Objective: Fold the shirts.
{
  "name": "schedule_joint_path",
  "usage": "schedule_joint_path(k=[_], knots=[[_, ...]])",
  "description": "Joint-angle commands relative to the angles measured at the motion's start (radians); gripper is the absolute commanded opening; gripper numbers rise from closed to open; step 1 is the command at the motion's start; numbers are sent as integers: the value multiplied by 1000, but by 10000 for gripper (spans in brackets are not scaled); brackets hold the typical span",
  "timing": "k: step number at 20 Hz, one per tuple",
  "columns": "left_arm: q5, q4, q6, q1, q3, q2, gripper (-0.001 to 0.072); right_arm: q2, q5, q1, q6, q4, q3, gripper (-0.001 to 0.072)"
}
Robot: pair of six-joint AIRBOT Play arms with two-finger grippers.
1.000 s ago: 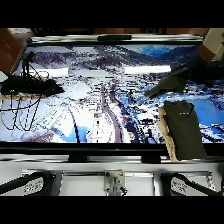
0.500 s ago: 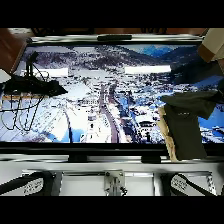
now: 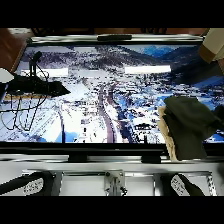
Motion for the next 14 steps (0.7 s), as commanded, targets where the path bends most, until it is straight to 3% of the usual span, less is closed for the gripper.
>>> schedule_joint_path(k=[1, 2, 3, 4, 5, 8, 10, 11, 14], knots=[[0, 0, 2, -2, 0, 0, 32, 85, 20, -1, -29, -127, -271, 65], [0, 0, 2, -2, 0, 0, 32, 87, -32, -1, -27, -180, -327, 67], [0, 0, 2, -2, 0, 0, 32, 87, -74, -1, -27, -202, -367, 130], [-1, 0, 2, -2, 0, 0, 32, 87, -99, -1, -41, -204, -385, 417], [-2, 0, 1, -2, 0, 0, 32, 87, -114, -1, -72, -208, -380, 550], [-21, 2, 2, -2, 2, 0, 31, 87, -152, -1, -79, -314, -289, 550], [-45, 60, 0, -9, 37, 0, 30, 87, -251, 0, -81, -268, -144, 550], [-62, 155, -31, -24, 80, 0, 28, 87, -339, 15, -76, -192, -52, 549], [-126, 707, -241, -129, 256, -1, 28, 86, -669, 196, 3, -37, 146, 545]])
